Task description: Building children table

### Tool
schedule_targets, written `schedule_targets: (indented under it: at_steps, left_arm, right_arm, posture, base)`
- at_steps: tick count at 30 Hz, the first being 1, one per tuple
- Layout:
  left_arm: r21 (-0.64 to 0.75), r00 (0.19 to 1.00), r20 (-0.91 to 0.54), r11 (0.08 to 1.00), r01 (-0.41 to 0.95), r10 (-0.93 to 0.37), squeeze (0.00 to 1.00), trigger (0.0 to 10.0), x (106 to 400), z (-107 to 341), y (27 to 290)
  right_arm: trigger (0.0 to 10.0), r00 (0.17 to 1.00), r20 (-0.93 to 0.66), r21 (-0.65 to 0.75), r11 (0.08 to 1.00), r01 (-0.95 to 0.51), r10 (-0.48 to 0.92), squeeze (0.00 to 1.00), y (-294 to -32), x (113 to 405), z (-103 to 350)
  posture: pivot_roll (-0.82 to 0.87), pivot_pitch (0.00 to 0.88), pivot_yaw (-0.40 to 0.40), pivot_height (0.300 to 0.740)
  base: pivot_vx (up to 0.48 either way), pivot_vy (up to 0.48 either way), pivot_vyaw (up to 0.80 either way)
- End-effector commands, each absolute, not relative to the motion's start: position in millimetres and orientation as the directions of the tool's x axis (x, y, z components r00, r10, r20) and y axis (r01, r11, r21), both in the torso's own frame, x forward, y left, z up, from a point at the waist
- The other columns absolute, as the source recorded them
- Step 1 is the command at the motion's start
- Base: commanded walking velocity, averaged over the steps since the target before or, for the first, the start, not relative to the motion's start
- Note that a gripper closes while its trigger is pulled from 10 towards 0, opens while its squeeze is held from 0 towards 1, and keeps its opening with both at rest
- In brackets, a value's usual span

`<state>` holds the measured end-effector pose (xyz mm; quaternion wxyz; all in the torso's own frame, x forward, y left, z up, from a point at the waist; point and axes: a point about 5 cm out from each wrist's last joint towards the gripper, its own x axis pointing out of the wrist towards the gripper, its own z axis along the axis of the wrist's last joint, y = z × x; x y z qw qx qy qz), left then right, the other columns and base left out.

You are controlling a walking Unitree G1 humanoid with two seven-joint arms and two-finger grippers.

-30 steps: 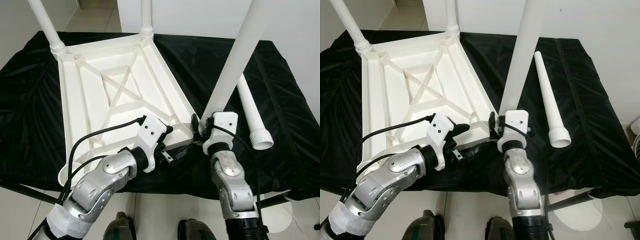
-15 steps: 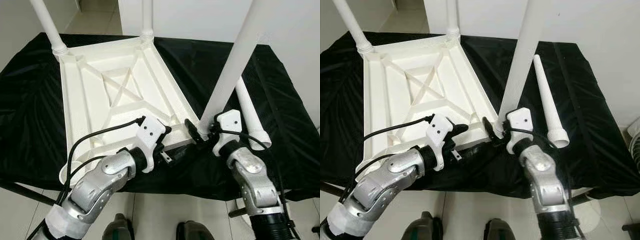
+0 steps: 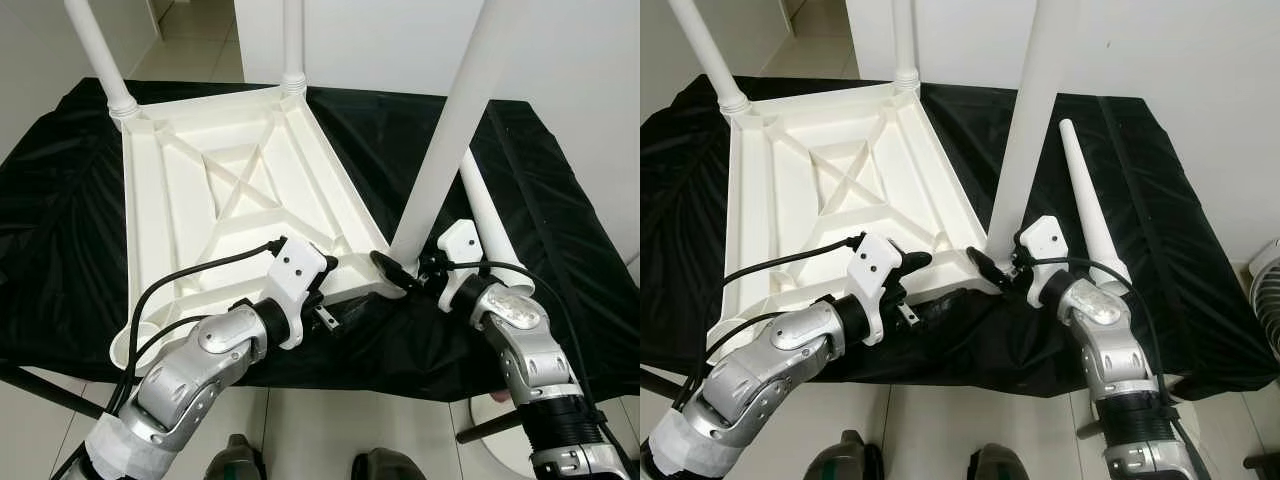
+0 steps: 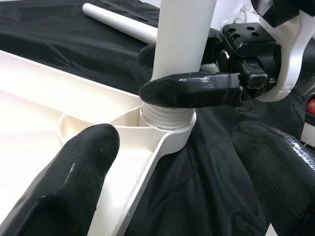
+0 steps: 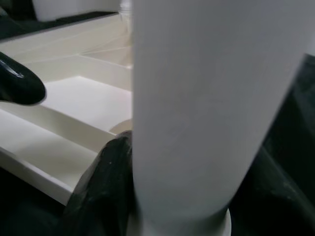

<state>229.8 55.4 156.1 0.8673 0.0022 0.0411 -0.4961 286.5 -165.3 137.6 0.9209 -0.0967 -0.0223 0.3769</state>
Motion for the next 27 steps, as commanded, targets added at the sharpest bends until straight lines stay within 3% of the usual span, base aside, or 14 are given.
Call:
schedule_targets:
  at_steps: [1,16,20,22,27]
  left_arm:
    - [-0.032,0.433,-0.072,0.436,0.899,-0.899,0.0,10.0,225,156,54]
    - [-0.045,0.43,-0.071,0.434,0.9,-0.9,0.0,10.0,223,156,54]
    - [-0.051,0.427,-0.071,0.431,0.901,-0.901,0.0,10.0,223,156,53]
    - [-0.056,0.424,-0.071,0.428,0.902,-0.903,0.0,10.0,222,156,52]
    - [-0.063,0.426,-0.07,0.43,0.901,-0.902,0.0,10.0,222,156,52]
  right_arm:
    - [0.0,0.692,-0.066,-0.174,0.674,-0.718,0.719,0.0,-162,284,128]
    - [0.0,0.837,-0.022,-0.172,0.822,-0.543,0.547,0.0,-156,280,125]
    - [0.0,0.892,-0.001,-0.124,0.885,-0.449,0.452,0.0,-149,277,127]
    - [0.0,0.951,0.01,-0.096,0.947,-0.306,0.308,0.0,-145,275,127]
    - [0.0,0.985,0.011,-0.082,0.982,-0.171,0.172,0.0,-144,272,125]
  posture:
    - [-0.01,0.025,0.014,0.74]
    - [-0.02,0.051,0.02,0.74]
    - [-0.02,0.056,0.022,0.74]
    - [-0.02,0.062,0.021,0.74]
    - [-0.02,0.068,0.021,0.74]
  base:
    - [0.0,0.0,0.0]
    - [0.0,0.0,0.0]
    - [0.0,0.0,0.0]
    - [0.0,0.0,0.0]
    - [0.0,0.0,0.0]
